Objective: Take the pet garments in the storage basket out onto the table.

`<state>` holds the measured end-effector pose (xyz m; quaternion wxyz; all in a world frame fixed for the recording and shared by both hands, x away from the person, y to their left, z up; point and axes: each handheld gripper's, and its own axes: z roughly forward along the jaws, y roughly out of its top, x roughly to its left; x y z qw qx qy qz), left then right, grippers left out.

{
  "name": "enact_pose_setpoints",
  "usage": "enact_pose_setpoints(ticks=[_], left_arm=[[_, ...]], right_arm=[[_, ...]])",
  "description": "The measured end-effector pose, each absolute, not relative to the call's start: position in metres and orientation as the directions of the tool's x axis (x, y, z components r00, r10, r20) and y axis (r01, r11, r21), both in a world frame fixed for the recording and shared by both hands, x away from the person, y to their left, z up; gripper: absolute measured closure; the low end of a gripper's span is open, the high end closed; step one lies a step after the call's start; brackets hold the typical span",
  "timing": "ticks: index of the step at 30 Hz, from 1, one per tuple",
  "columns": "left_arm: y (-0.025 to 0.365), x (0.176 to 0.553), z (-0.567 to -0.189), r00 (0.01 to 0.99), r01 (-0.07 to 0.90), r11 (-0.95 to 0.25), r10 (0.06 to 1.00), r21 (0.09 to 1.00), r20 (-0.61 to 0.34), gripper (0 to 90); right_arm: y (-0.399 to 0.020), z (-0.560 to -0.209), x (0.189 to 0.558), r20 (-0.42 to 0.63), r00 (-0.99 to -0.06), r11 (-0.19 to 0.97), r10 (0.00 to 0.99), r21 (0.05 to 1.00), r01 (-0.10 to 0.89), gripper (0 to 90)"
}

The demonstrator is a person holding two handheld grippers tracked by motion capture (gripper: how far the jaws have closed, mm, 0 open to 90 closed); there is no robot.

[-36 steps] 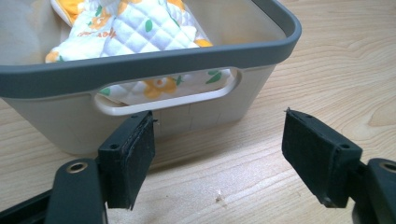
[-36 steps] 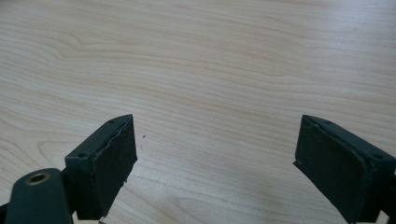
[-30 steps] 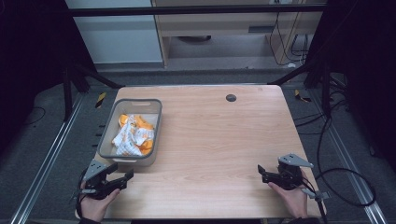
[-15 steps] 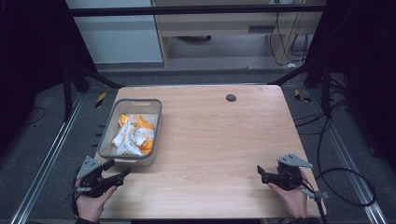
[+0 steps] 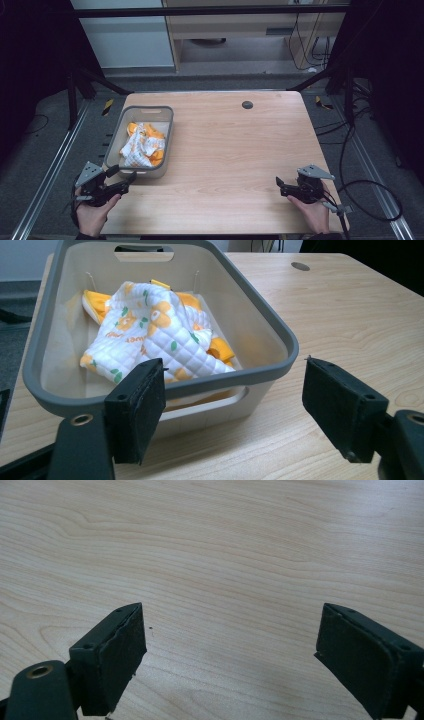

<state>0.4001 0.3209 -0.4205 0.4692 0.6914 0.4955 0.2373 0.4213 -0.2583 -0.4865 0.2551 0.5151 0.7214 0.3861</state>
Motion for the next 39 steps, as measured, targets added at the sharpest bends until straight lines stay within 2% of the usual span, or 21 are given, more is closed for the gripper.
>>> enact_pose_setpoints(ticks=[19,39], left_arm=[[0.321,0.419,-0.401,0.407,0.455,-0.09,0.906,0.886,-0.117,25.0],[0.313,0.458,-0.383,0.42,0.499,-0.166,0.905,0.85,-0.07,24.5]], right_arm=[[-0.263,-0.486,0.423,0.028,-0.326,0.166,0.945,0.819,0.549,12.8],[-0.262,-0.487,0.424,0.026,-0.334,0.175,0.942,0.813,0.556,12.9]])
